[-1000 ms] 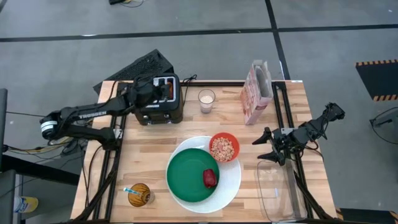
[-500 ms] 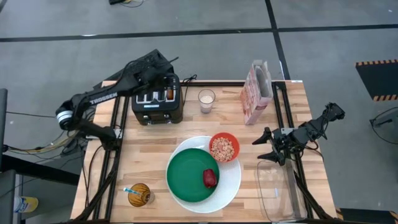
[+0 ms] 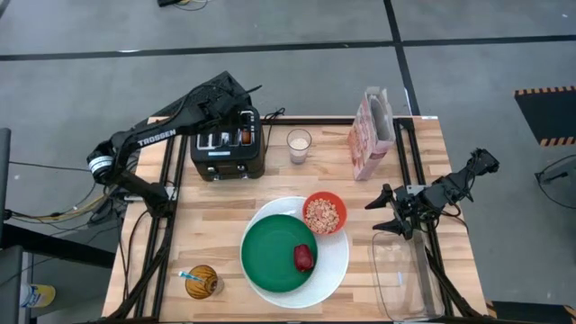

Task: Arrange a breakfast setting
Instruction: Put the toasted bread into the plate

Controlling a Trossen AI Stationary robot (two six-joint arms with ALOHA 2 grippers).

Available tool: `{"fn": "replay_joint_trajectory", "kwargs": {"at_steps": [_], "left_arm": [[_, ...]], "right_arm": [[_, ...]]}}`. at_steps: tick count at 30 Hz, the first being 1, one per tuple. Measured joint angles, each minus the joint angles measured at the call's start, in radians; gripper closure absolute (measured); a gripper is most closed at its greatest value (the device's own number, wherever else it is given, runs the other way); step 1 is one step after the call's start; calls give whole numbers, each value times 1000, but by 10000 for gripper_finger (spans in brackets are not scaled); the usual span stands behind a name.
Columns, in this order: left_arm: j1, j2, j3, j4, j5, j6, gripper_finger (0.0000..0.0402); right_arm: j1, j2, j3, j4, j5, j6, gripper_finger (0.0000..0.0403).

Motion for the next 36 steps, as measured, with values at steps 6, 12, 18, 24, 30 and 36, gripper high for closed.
{"fn": "replay_joint_trajectory", "kwargs": {"at_steps": [6, 12, 18, 24, 30, 36], "left_arm": [[2, 15, 0, -24, 11, -9, 231], [5, 39, 0, -17, 23, -10, 231], [9, 63, 1, -13, 39, -18, 231], [10, 63, 1, -8, 35, -17, 231], [12, 64, 1, -16, 22, -19, 260], [13, 65, 0, -13, 22, -33, 325]], "right_arm": [[0, 0, 0, 0, 0, 0, 25], [0, 0, 0, 1, 0, 0, 25], [0, 0, 0, 3, -2, 0, 25], [0, 0, 0, 4, -3, 0, 25], [0, 0, 0, 5, -3, 0, 25], [0, 0, 0, 5, -3, 0, 25]]}}
